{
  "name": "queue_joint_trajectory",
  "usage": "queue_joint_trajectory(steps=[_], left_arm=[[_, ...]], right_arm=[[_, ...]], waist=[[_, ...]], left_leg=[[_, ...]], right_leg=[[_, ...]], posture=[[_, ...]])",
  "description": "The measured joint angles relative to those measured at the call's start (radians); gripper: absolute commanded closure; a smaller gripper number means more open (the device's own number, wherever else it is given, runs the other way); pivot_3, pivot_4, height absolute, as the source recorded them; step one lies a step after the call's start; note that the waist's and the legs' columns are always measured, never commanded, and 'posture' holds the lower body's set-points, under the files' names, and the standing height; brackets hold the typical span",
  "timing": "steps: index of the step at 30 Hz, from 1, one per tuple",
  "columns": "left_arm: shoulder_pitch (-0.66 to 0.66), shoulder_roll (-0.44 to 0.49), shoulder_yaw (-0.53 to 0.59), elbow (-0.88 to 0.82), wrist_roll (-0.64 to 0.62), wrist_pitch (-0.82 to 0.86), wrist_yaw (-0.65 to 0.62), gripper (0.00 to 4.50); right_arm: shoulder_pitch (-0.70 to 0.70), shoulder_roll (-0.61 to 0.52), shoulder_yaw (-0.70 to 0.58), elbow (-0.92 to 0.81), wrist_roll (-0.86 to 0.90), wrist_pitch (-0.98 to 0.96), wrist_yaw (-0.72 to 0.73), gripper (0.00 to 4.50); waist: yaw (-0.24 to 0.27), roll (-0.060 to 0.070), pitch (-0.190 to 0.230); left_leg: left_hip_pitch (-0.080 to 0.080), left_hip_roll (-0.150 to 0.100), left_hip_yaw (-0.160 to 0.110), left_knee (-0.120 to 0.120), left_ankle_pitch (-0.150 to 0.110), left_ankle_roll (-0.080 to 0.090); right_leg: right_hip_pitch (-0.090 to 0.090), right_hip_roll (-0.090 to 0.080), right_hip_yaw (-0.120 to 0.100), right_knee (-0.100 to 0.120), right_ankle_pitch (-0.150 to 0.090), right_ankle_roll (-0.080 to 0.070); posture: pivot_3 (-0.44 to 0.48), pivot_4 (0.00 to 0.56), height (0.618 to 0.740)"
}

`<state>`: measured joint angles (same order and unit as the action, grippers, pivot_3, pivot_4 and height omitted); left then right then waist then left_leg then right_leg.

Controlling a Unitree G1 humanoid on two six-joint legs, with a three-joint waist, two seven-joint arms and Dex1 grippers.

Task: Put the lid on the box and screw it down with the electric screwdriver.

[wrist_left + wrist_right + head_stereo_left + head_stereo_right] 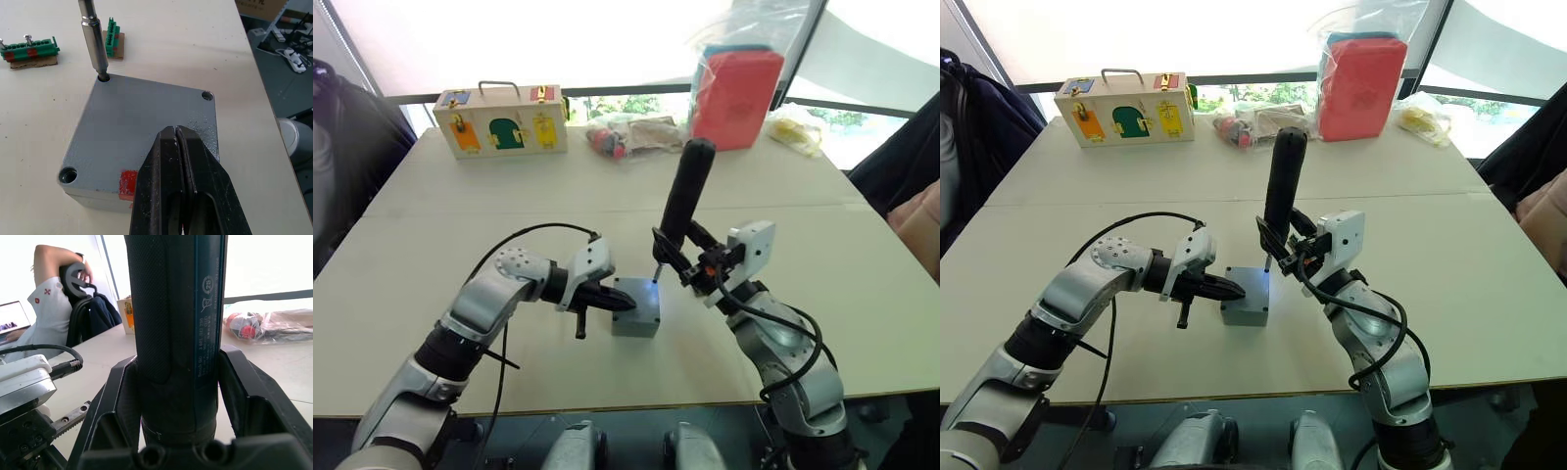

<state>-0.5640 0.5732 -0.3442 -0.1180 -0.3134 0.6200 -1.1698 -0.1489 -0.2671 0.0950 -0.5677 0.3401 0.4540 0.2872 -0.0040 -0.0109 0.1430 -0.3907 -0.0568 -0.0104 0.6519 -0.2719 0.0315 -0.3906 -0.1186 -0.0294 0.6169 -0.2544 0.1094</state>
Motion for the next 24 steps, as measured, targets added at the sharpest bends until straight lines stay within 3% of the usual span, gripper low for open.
queue_joint_trajectory(steps=[8,15,17,20,24], left_arm=[[0.002,-0.019,-0.024,0.001,0.023,-0.064,0.014,4.50],[0.004,-0.045,-0.024,0.011,0.023,-0.091,0.024,4.50],[-0.010,-0.080,-0.010,0.038,0.019,-0.105,0.040,4.50],[-0.009,-0.132,0.062,0.067,-0.048,-0.058,0.077,4.50],[-0.060,-0.133,0.170,0.011,-0.134,-0.014,0.100,4.50]], right_arm=[[-0.176,-0.059,-0.087,-0.023,0.133,0.265,-0.011,2.55],[-0.344,-0.106,-0.282,-0.034,0.281,0.440,-0.072,2.55],[-0.500,-0.131,-0.363,0.038,0.393,0.563,-0.120,2.55],[-0.731,-0.285,-0.540,0.172,0.533,0.821,-0.163,2.55],[-0.797,-0.491,-0.565,0.377,0.558,1.069,-0.127,2.55]], waist=[[0.021,0.007,0.008],[0.016,0.009,0.009],[0.014,0.017,0.016],[0.020,0.013,0.023],[0.015,0.012,0.026]], left_leg=[[-0.004,0.000,0.000,0.001,0.000,0.000],[-0.018,-0.001,0.000,-0.001,0.001,-0.002],[-0.019,-0.001,0.002,0.000,0.003,-0.003],[-0.020,0.000,-0.001,0.002,0.004,-0.003],[-0.026,0.000,0.001,0.001,0.003,-0.002]], right_leg=[[-0.002,-0.002,0.000,-0.003,0.001,-0.002],[-0.014,0.000,-0.001,0.000,0.005,0.002],[-0.016,-0.001,0.000,0.002,0.005,0.000],[-0.015,0.000,-0.003,0.002,0.006,0.000],[-0.019,-0.001,-0.003,-0.002,0.006,0.000]], posture=[[0.000,0.150,0.740],[0.000,0.150,0.740],[0.000,0.150,0.740],[0.000,0.150,0.740],[0.000,0.150,0.740]])
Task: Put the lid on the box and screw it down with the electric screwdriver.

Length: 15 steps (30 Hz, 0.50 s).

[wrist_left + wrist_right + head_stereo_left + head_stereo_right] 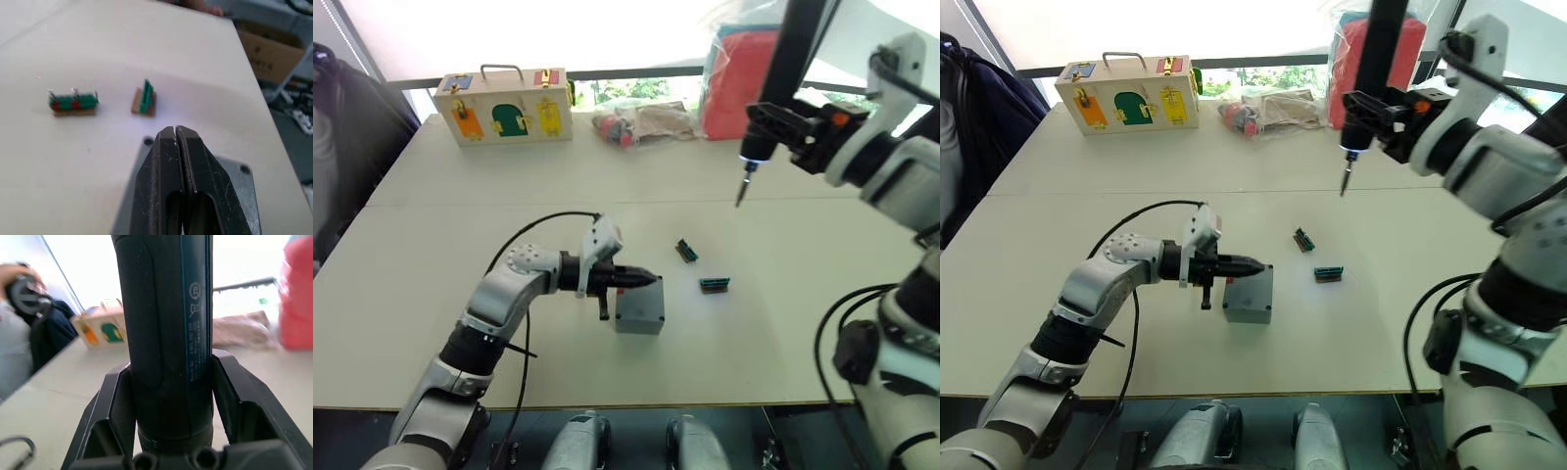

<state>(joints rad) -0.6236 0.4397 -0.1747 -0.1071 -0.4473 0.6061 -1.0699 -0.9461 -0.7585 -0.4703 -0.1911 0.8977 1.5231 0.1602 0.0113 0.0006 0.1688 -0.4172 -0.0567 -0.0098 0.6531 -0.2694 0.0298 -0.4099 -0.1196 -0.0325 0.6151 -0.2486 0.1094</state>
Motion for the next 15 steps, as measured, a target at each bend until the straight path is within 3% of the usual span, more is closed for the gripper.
queue_joint_trajectory(steps=[4,7,15], left_arm=[[0.016,0.086,0.003,-0.075,-0.047,0.050,-0.057,4.50],[0.041,0.128,-0.005,-0.119,-0.055,0.076,-0.071,4.50],[0.079,0.153,-0.039,-0.216,-0.052,0.085,-0.056,4.50]], right_arm=[[0.049,-0.226,0.130,0.223,0.033,0.084,0.085,2.55],[0.111,-0.325,0.244,0.338,0.064,0.085,0.153,2.55],[0.115,-0.358,0.478,0.542,0.004,0.085,0.274,2.55]], waist=[[-0.004,0.002,0.001],[-0.007,0.003,0.002],[-0.007,0.009,0.012]], left_leg=[[-0.007,0.000,0.002,-0.001,0.003,-0.005],[-0.010,0.000,0.004,-0.001,0.003,-0.004],[-0.010,0.000,0.005,0.010,-0.001,0.003]], right_leg=[[-0.006,0.001,0.000,-0.001,0.000,0.001],[-0.008,0.001,0.000,-0.001,0.000,0.001],[-0.007,0.002,0.001,0.004,0.003,0.005]], posture=[[0.000,0.150,0.740],[0.000,0.150,0.740],[0.000,0.150,0.740]])
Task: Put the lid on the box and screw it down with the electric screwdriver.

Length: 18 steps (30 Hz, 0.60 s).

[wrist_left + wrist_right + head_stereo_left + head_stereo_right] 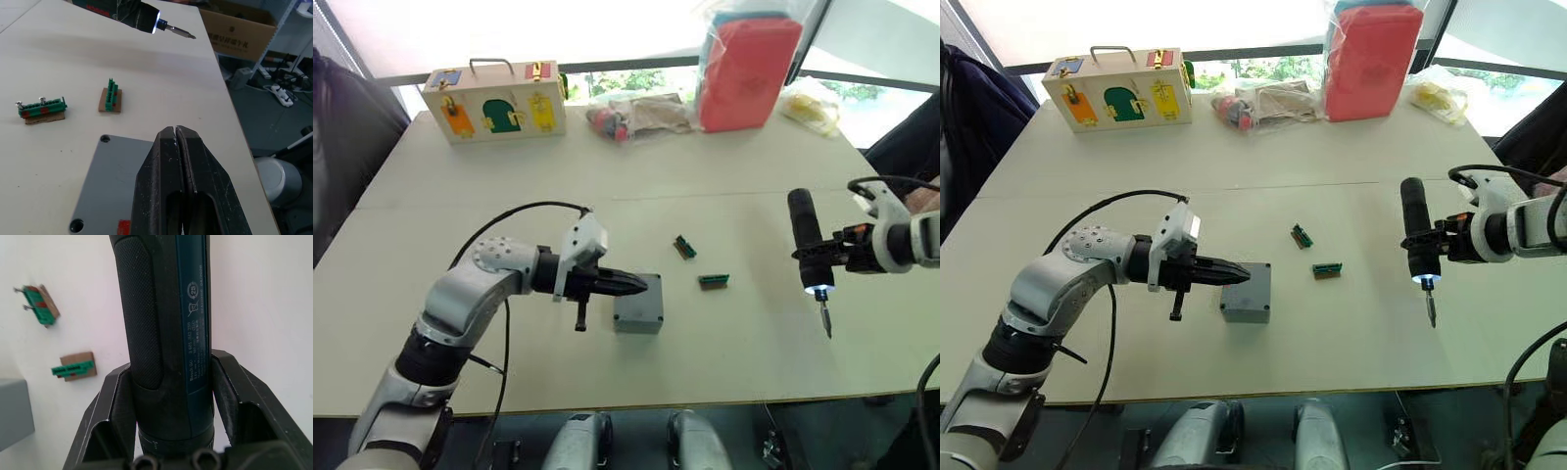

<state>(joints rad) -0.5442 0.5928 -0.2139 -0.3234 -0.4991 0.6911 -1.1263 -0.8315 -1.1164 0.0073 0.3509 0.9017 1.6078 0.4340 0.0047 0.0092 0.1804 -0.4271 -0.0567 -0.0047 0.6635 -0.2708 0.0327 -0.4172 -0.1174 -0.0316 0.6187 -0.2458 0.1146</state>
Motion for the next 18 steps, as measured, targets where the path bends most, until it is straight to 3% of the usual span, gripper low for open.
queue_joint_trajectory(steps=[14,16,18], left_arm=[[0.021,0.037,0.002,-0.041,-0.006,0.031,0.062,4.50],[0.021,0.038,0.003,-0.050,-0.012,0.039,0.065,4.50],[0.021,0.039,0.003,-0.052,-0.014,0.040,0.068,4.50]], right_arm=[[-0.113,0.078,0.296,0.212,-0.295,-0.131,0.290,2.55],[-0.122,0.080,0.319,0.241,-0.339,-0.166,0.326,1.69],[-0.135,0.085,0.340,0.251,-0.375,-0.195,0.368,1.18]], waist=[[0.004,-0.001,0.001],[0.006,-0.001,0.001],[0.005,-0.001,0.001]], left_leg=[[0.000,-0.001,0.000,0.003,0.000,0.000],[0.000,-0.001,0.000,0.003,0.000,0.000],[0.000,-0.001,0.000,0.004,0.001,0.000]], right_leg=[[0.001,0.001,0.001,0.002,0.002,0.003],[0.001,0.001,0.001,0.002,0.003,0.003],[0.001,0.001,0.001,0.002,0.003,0.003]], posture=[[0.000,0.150,0.740],[0.000,0.150,0.740],[0.000,0.150,0.740]])
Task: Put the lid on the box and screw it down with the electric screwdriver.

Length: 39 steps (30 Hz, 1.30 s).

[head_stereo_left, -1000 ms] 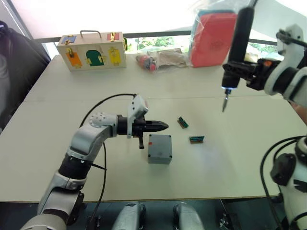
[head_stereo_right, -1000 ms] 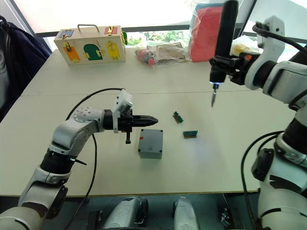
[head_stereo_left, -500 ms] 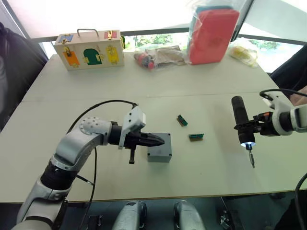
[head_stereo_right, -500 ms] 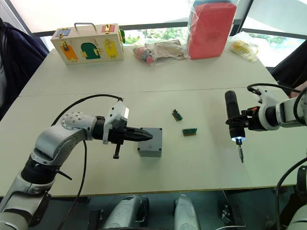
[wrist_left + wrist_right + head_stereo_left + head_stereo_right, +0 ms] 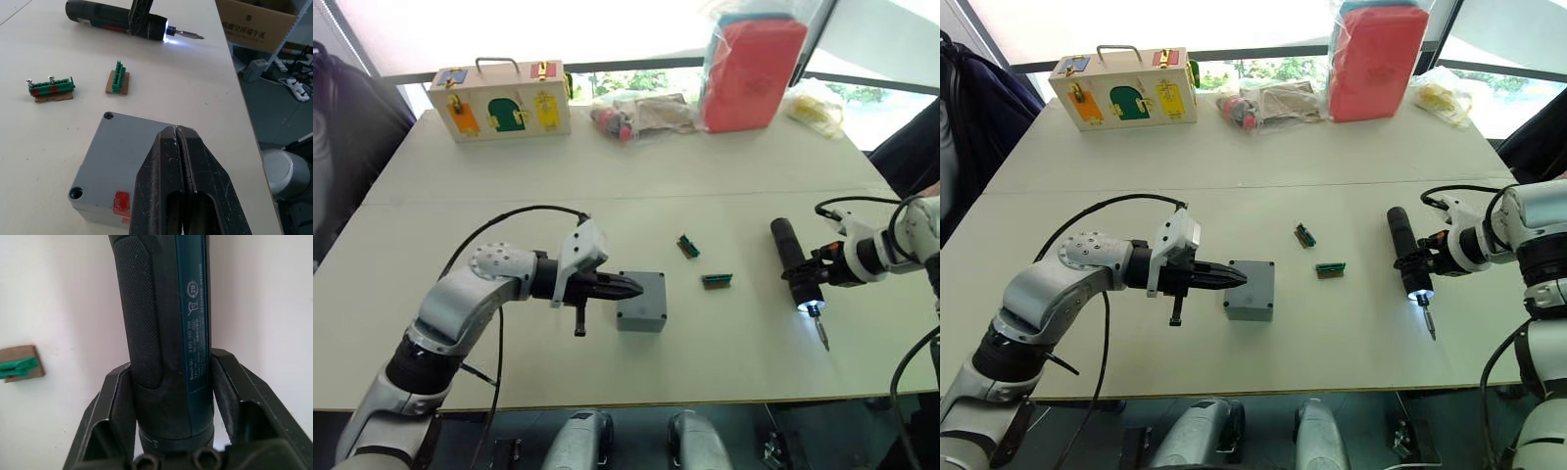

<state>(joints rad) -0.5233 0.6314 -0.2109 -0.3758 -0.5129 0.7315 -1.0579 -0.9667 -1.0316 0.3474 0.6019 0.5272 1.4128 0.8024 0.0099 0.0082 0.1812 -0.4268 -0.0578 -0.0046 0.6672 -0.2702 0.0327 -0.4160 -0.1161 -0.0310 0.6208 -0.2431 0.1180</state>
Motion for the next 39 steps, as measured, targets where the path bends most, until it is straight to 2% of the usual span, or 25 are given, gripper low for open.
queue_joint_trajectory(steps=[3,4,11,19,21,24,26,30,33,39], left_arm=[[0.000,-0.001,0.001,0.000,-0.001,0.000,0.014,4.50],[0.000,0.000,0.002,0.000,-0.001,0.000,0.017,4.50],[0.000,0.001,0.041,0.001,-0.021,0.009,0.034,4.50],[0.010,-0.036,0.223,0.049,-0.154,0.084,0.121,4.50],[0.019,-0.045,0.265,0.099,-0.155,0.084,0.155,4.50],[0.054,-0.045,0.282,0.127,-0.154,0.086,0.179,4.50],[0.090,-0.028,0.270,0.122,-0.149,0.086,0.175,4.50],[0.171,0.039,0.222,0.095,-0.117,0.085,0.160,4.50],[0.220,0.060,0.178,0.073,-0.091,0.080,0.143,4.50],[0.240,0.072,0.105,0.046,-0.042,0.047,0.137,4.50]], right_arm=[[-0.006,0.000,0.033,-0.009,-0.041,-0.032,0.068,0.09],[-0.008,0.000,0.043,-0.013,-0.053,-0.039,0.089,0.02],[-0.043,0.014,0.016,0.015,-0.139,-0.075,0.095,0.02],[-0.074,0.013,-0.238,-0.068,-0.080,-0.033,0.107,0.02],[-0.057,0.016,-0.340,-0.166,-0.021,-0.034,0.126,0.02],[0.043,0.054,-0.493,-0.398,0.069,-0.073,0.139,0.02],[0.177,0.131,-0.595,-0.598,0.118,-0.138,0.116,0.02],[0.355,0.180,-0.609,-0.863,0.176,-0.127,0.058,0.02],[0.487,0.161,-0.597,-1.039,0.239,-0.130,0.081,0.02],[0.679,0.128,-0.525,-1.222,0.263,-0.179,0.087,0.02]], waist=[[0.000,0.000,0.000],[-0.001,0.000,0.000],[0.000,0.000,0.000],[0.000,-0.001,0.000],[0.001,-0.001,0.000],[0.001,-0.003,0.000],[0.001,-0.006,-0.001],[0.004,-0.006,-0.001],[0.006,-0.006,-0.001],[0.003,-0.006,-0.001]], left_leg=[[0.001,0.000,-0.001,0.000,0.000,0.000],[0.002,0.000,-0.001,0.001,0.000,-0.001],[0.001,0.000,-0.001,0.002,0.003,-0.005],[0.001,0.000,-0.001,0.001,0.004,-0.006],[0.001,0.000,-0.001,0.001,0.002,-0.004],[0.001,0.001,-0.002,0.001,0.003,-0.004],[0.001,0.001,-0.002,0.002,0.003,-0.005],[0.001,0.000,-0.001,0.002,0.003,-0.005],[0.001,-0.001,-0.002,0.002,0.002,-0.004],[0.001,0.000,-0.002,0.001,0.002,-0.004]], right_leg=[[0.001,0.000,0.000,0.001,0.000,0.000],[0.002,0.000,0.000,0.001,0.000,0.000],[0.000,0.000,0.000,0.003,0.000,0.000],[-0.001,0.000,0.001,0.006,0.000,0.000],[-0.002,0.001,0.001,0.007,0.000,0.000],[-0.002,0.002,0.001,0.007,0.000,0.000],[-0.001,0.001,0.001,0.008,0.000,0.000],[-0.003,-0.001,0.002,0.009,0.000,0.000],[-0.002,-0.002,0.002,0.008,0.000,0.000],[-0.002,-0.003,0.003,0.008,0.000,0.000]], posture=[[0.000,0.150,0.740],[0.000,0.150,0.740],[0.000,0.150,0.740],[0.000,0.150,0.740],[0.000,0.150,0.740],[0.000,0.150,0.740],[0.000,0.150,0.740],[0.000,0.150,0.740],[0.000,0.150,0.740],[0.000,0.150,0.740]])
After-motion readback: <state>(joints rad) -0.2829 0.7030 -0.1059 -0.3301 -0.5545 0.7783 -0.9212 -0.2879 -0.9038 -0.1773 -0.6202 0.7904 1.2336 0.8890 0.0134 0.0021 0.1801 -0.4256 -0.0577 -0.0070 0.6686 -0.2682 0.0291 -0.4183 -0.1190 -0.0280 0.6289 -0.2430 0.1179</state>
